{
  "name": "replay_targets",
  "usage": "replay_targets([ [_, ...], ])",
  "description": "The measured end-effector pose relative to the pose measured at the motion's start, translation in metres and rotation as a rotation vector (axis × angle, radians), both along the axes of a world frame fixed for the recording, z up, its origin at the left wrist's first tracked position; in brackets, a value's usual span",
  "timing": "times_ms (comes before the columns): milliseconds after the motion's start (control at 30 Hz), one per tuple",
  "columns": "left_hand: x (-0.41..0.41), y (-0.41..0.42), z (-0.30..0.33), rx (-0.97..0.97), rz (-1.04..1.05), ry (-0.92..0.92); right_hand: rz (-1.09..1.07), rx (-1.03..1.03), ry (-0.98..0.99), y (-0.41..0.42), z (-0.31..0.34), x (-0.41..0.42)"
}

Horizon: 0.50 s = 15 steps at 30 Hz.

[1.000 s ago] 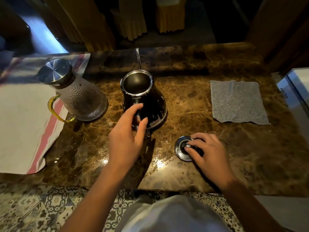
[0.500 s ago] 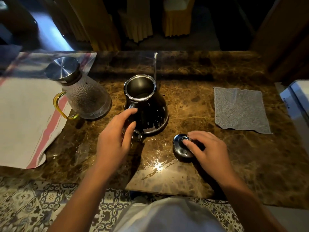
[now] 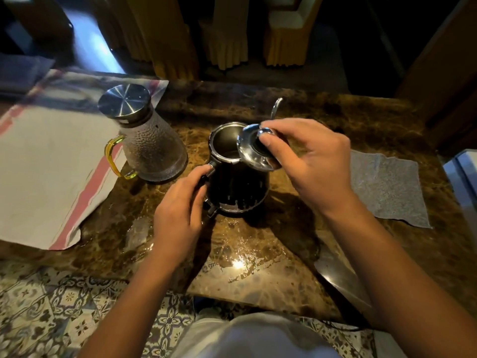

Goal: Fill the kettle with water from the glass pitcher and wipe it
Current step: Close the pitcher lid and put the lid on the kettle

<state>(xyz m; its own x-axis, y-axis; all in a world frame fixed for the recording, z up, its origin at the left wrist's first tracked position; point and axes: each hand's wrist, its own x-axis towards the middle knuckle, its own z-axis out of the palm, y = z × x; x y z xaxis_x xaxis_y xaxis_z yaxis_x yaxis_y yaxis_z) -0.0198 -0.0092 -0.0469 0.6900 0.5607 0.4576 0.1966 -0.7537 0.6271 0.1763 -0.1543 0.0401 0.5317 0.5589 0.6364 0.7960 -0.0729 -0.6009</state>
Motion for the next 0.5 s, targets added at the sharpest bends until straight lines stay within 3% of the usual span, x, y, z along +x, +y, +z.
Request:
replay_targets([
  [300,-0.002,0.008,0.0,-0.077,0.011,-0.015,0.073,-0.188,-0.115,0.06,0.003,-0.004],
  [500,-0.001,0.009,0.0,-0.042,0.019,0.013,0.014,-0.265,-0.135,0.064,-0.009,-0.001],
])
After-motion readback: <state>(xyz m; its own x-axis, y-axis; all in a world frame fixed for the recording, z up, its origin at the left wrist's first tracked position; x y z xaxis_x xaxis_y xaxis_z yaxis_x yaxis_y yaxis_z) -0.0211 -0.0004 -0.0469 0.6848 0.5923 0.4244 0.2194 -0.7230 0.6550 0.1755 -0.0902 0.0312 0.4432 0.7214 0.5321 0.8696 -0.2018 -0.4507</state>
